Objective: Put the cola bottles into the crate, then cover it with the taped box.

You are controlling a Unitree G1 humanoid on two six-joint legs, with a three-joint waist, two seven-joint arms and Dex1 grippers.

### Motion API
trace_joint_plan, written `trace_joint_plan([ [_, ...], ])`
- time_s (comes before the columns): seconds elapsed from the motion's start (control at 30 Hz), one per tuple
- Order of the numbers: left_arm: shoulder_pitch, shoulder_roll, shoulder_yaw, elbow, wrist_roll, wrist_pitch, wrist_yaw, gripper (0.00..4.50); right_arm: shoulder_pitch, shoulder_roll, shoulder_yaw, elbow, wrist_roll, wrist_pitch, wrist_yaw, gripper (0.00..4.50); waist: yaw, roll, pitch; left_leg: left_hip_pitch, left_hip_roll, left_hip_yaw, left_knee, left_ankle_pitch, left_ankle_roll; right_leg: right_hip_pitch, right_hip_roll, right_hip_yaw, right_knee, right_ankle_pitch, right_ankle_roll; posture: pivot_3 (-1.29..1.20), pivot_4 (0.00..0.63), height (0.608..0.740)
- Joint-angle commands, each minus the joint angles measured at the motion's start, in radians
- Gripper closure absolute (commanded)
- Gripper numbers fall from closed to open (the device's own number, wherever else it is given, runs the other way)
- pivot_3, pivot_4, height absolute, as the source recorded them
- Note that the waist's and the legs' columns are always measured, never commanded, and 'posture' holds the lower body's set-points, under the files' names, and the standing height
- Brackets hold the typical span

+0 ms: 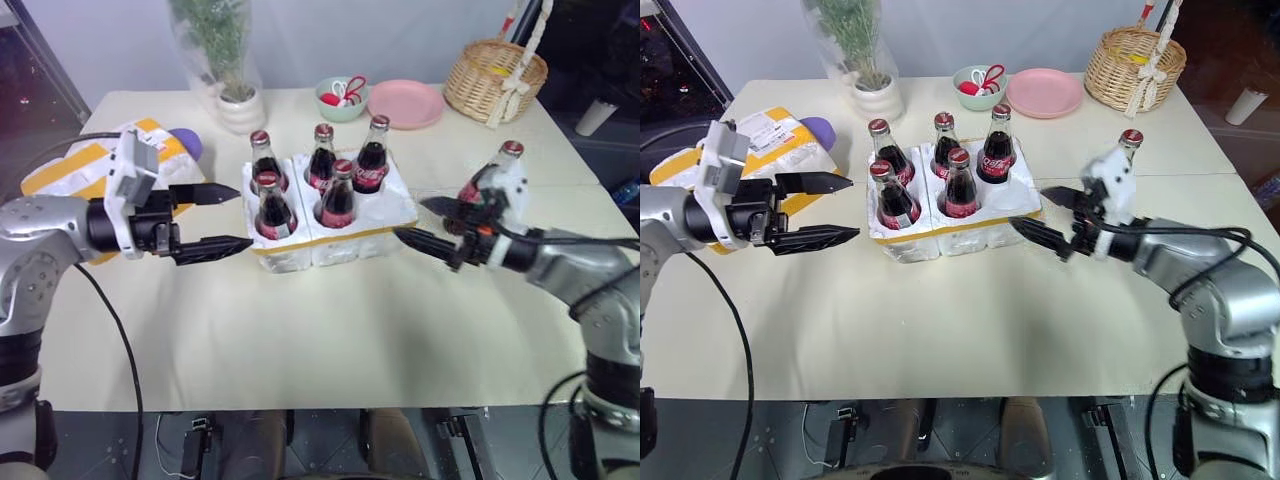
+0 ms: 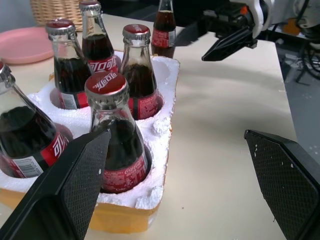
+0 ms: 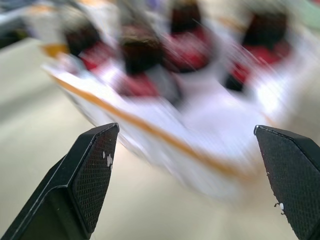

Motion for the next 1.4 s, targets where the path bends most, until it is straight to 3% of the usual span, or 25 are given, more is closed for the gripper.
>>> trace_joint_plan([
  [0.03,-0.012,-0.004,0.003,-0.004,0.005,-0.022,-0.005,0.0,0.013,-0.01,-0.073,0.008,-0.011,-0.011,-0.066,0.05,-0.002,0.0,0.0,0.0,0.0,0.0,0.0,0.0,0.0,0.0,0.0,0.0,0.0,0.0,0.0,0.0,0.15,0.737],
  [0.27,-0.036,-0.006,-0.01,-0.006,0.008,-0.019,-0.003,0.0,-0.017,0.011,-0.096,0.199,-0.13,-0.11,-0.208,0.05,0.002,0.0,0.0,0.0,0.0,0.0,0.0,0.0,0.0,0.0,0.0,0.0,0.0,0.0,0.0,0.0,0.15,0.737],
  [0.63,-0.041,0.003,-0.008,-0.007,0.016,-0.018,-0.005,0.0,-0.145,0.066,-0.034,0.402,-0.184,-0.24,-0.227,0.05,-0.004,0.0,0.0,0.0,0.0,0.0,0.0,0.0,0.0,0.0,0.0,0.0,-0.001,0.0,0.0,0.0,0.15,0.737],
  [0.93,-0.063,0.004,-0.013,-0.01,0.011,-0.006,-0.003,0.0,-0.271,0.106,0.031,0.695,-0.268,-0.39,-0.204,0.05,-0.003,0.0,0.0,0.0,0.0,0.0,0.0,0.0,0.0,0.0,0.0,0.0,-0.001,0.0,0.0,0.0,0.15,0.737],
  [1.03,-0.064,0.007,-0.011,-0.012,0.012,-0.004,-0.003,0.0,-0.283,0.112,0.021,0.708,-0.259,-0.415,-0.195,0.87,-0.004,0.0,0.0,0.0,0.0,0.0,0.0,0.0,0.0,0.0,0.0,0.0,-0.001,0.0,0.0,0.0,0.15,0.737],
  [1.1,-0.061,0.008,-0.007,-0.016,0.01,0.0,-0.001,0.0,-0.278,0.114,0.003,0.662,-0.234,-0.447,-0.171,1.74,-0.004,0.001,0.0,0.0,0.0,0.0,0.0,0.0,0.0,0.0,0.0,0.0,0.0,0.0,0.0,0.0,0.15,0.737],
  [1.23,-0.053,0.006,-0.002,-0.015,0.01,0.001,0.0,0.0,-0.289,0.126,-0.054,0.566,-0.148,-0.448,-0.137,1.7,-0.005,0.004,0.002,-0.001,0.0,0.0,0.0,0.0,0.0,-0.001,0.0,0.0,0.0,0.0,0.0,0.0,0.15,0.737],
  [1.4,-0.057,-0.004,-0.009,-0.014,0.01,0.0,0.007,0.0,-0.377,0.151,-0.093,0.438,0.033,-0.312,-0.129,1.7,-0.013,0.004,0.003,-0.001,0.0,0.0,-0.001,0.0,0.0,-0.001,0.0,0.0,0.0,0.0,0.0,0.0,0.15,0.737],
])
